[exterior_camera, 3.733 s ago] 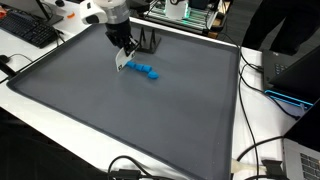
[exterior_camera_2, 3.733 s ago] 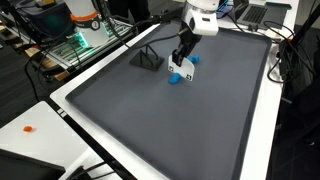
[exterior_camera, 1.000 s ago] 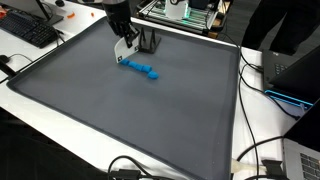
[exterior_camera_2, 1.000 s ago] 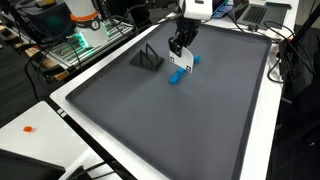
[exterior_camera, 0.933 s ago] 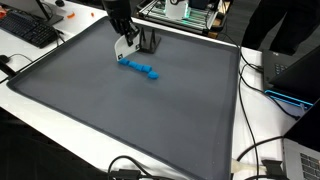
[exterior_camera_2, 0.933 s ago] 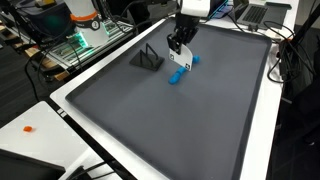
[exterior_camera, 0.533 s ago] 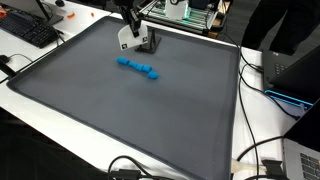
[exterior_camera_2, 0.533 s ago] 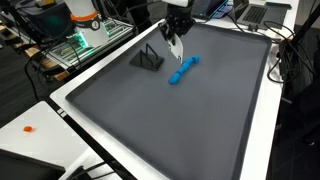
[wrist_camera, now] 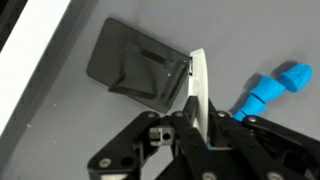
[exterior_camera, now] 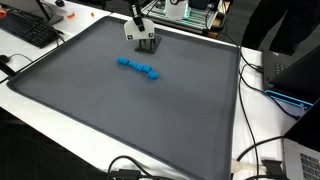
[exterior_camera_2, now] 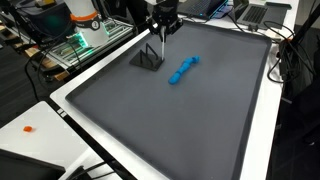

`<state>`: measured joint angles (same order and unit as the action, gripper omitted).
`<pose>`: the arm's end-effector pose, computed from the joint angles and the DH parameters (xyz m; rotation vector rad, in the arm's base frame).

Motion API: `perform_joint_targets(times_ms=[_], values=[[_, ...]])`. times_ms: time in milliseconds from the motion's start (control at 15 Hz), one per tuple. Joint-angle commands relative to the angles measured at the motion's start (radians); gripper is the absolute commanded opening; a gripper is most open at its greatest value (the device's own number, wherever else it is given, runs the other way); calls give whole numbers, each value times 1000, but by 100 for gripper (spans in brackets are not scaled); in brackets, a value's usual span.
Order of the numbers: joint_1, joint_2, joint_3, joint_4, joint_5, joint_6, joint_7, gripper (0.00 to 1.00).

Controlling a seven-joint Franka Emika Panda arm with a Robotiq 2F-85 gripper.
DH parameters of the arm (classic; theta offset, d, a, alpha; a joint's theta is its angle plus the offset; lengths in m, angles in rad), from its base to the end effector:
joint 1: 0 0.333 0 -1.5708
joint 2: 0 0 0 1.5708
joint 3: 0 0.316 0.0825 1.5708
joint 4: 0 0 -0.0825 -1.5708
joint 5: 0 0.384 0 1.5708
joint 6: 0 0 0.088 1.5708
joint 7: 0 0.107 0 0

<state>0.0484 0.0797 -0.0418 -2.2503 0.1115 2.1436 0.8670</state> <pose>0.5095 0.0081 0.3157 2.7916 -1.4002 -0.3201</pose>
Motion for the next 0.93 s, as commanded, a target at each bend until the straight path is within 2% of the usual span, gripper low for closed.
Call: perform_joint_targets(times_ms=[0, 200, 867], values=[[-18, -54, 6, -91, 59, 37, 95, 2], [-27, -65, 6, -130, 100, 66, 131, 2], [-45, -58, 7, -252, 255, 294, 91, 2]])
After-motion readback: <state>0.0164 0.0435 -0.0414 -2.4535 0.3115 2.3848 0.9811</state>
